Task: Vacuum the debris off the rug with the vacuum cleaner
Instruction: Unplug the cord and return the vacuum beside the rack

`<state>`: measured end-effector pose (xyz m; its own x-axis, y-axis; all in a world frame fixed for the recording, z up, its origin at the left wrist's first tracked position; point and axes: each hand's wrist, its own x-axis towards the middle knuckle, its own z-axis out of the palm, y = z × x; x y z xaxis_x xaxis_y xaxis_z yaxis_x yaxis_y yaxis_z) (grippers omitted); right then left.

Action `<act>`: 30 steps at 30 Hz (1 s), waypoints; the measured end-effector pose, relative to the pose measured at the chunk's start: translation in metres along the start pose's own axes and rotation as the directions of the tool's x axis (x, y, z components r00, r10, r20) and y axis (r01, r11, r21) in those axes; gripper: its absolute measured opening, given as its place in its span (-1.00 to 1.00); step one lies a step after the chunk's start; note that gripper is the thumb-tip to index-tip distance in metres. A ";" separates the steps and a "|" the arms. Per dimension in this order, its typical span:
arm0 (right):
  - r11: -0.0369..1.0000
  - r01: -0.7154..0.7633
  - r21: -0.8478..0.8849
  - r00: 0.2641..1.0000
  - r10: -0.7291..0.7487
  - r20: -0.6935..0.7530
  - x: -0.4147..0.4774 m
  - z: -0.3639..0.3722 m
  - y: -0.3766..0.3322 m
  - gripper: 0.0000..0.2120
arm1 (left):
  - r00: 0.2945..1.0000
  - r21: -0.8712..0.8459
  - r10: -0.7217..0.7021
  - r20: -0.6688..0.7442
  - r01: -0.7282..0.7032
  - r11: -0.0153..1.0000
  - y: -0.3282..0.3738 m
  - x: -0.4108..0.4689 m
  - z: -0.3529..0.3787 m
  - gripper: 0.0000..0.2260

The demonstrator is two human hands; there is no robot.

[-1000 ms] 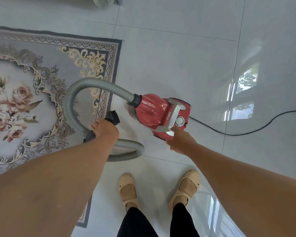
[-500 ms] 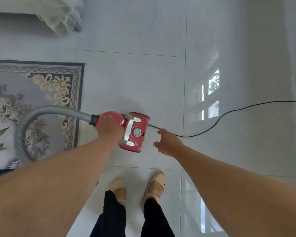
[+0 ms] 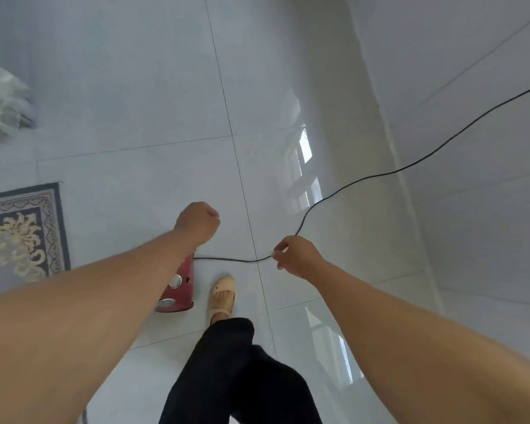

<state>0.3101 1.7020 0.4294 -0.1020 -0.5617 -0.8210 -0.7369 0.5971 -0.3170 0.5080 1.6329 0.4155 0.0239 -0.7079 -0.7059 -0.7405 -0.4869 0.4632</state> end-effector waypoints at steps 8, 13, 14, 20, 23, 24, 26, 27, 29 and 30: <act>0.969 0.035 0.244 0.979 0.015 -0.202 -0.073 -0.165 0.033 -0.87 | 0.965 0.010 0.194 0.177 -0.199 0.980 0.192 -0.050 -0.019 -0.86; 0.934 0.053 0.354 0.944 0.069 -0.323 -0.108 -0.265 0.089 -0.95 | 0.918 0.025 0.305 0.254 -0.322 0.946 0.321 -0.081 0.017 -0.83; 0.925 0.059 0.374 0.936 0.079 -0.344 -0.119 -0.295 0.109 -0.95 | 0.905 0.025 0.341 0.254 -0.359 0.933 0.361 -0.090 0.030 -0.82; 0.910 0.072 0.409 0.906 0.111 -0.408 -0.170 -0.412 0.194 -0.92 | 0.856 -0.004 0.438 0.274 -0.454 0.891 0.515 -0.130 0.090 -0.81; 0.896 0.078 0.437 0.877 0.146 -0.457 -0.187 -0.461 0.233 -0.83 | 0.829 -0.022 0.485 0.278 -0.499 0.866 0.577 -0.147 0.118 -0.83; 0.894 0.075 0.443 0.873 0.156 -0.463 -0.190 -0.472 0.239 -0.82 | 0.819 -0.026 0.500 0.281 -0.514 0.857 0.590 -0.151 0.122 -0.83; 0.887 0.095 0.453 0.863 0.154 -0.482 -0.195 -0.501 0.252 -0.81 | 0.804 -0.029 0.527 0.274 -0.541 0.841 0.620 -0.158 0.131 -0.81; 0.883 0.107 0.457 0.859 0.150 -0.490 -0.196 -0.516 0.254 -0.81 | 0.802 -0.020 0.536 0.264 -0.551 0.834 0.634 -0.161 0.133 -0.81; 0.866 0.137 0.481 0.852 0.145 -0.504 -0.196 -0.534 0.252 -0.80 | 0.805 -0.015 0.536 0.254 -0.551 0.834 0.651 -0.163 0.132 -0.80; 0.853 0.156 0.497 0.849 0.141 -0.509 -0.196 -0.549 0.252 -0.80 | 0.805 -0.009 0.540 0.246 -0.555 0.832 0.666 -0.162 0.132 -0.80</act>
<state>-0.2222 1.6478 0.7712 -0.5306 -0.6842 -0.5004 -0.3125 0.7066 -0.6348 -0.0775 1.4904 0.7676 -0.5458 -0.7069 -0.4498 -0.6233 -0.0162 0.7818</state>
